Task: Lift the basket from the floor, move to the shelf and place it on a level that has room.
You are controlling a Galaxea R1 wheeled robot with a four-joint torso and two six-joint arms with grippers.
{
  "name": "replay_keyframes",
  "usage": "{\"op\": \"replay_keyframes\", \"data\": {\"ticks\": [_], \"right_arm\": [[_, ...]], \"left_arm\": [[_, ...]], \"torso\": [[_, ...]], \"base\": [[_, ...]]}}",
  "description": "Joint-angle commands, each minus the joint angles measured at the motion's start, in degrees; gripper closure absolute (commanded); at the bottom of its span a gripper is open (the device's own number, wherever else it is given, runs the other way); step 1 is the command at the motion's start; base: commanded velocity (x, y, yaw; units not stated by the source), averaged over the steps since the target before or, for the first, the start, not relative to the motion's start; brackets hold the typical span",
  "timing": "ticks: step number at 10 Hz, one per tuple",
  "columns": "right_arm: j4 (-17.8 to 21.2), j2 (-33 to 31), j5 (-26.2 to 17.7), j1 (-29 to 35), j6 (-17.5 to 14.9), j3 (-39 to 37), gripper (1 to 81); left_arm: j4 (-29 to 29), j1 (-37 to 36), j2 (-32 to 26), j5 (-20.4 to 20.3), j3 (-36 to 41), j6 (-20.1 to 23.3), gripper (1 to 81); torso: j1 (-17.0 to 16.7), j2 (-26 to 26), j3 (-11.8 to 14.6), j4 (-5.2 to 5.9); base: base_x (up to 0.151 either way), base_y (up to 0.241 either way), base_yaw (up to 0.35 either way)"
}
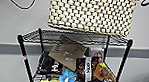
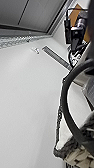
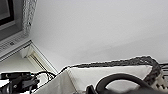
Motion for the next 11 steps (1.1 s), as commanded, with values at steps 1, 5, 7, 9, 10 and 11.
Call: {"op": "replay_keyframes", "data": {"ticks": [1, 5, 7, 9, 10, 11], "right_arm": [[0.3, 5.1, 3.9, 6.5, -2.3, -4.5, 81.1], [0.3, 9.6, 3.8, 2.3, -7.7, -13.0, 81.1], [0.3, 12.4, 3.8, 0.7, -10.3, -17.1, 81.1], [0.0, 13.7, 3.8, -0.7, -11.1, -18.3, 81.1], [-1.1, 14.4, 3.8, -1.4, -11.1, -19.1, 81.1], [-2.2, 15.4, 4.2, -2.5, -11.8, -20.3, 81.1]], "left_arm": [[3.2, -4.6, 2.4, -4.0, -4.4, 0.8, 81.1], [7.5, -0.6, 6.6, -2.5, -13.3, 1.1, 81.1], [8.3, 0.5, 8.8, -2.4, -17.2, 1.6, 81.1], [9.8, 2.6, 10.7, -1.6, -19.9, 1.6, 81.1], [10.9, 4.1, 11.4, -1.6, -21.6, 1.6, 81.1], [11.8, 5.6, 12.1, -1.6, -23.6, 1.7, 81.1]], "torso": [[0.0, 0.0, 0.0, 0.0], [0.0, 0.0, 0.0, 0.0], [0.0, 0.1, -0.1, 0.0], [0.1, 0.1, -0.1, 0.0], [0.1, 0.1, -0.1, 0.0], [0.1, 0.1, -0.1, 0.0]], "base": [[0.0, 0.0, 0.0], [0.0, 0.0, 0.0], [0.0, 0.0, 0.0], [0.0, 0.0, 0.0], [0.0, 0.0, 0.0], [0.0, 0.0, 0.0]]}}
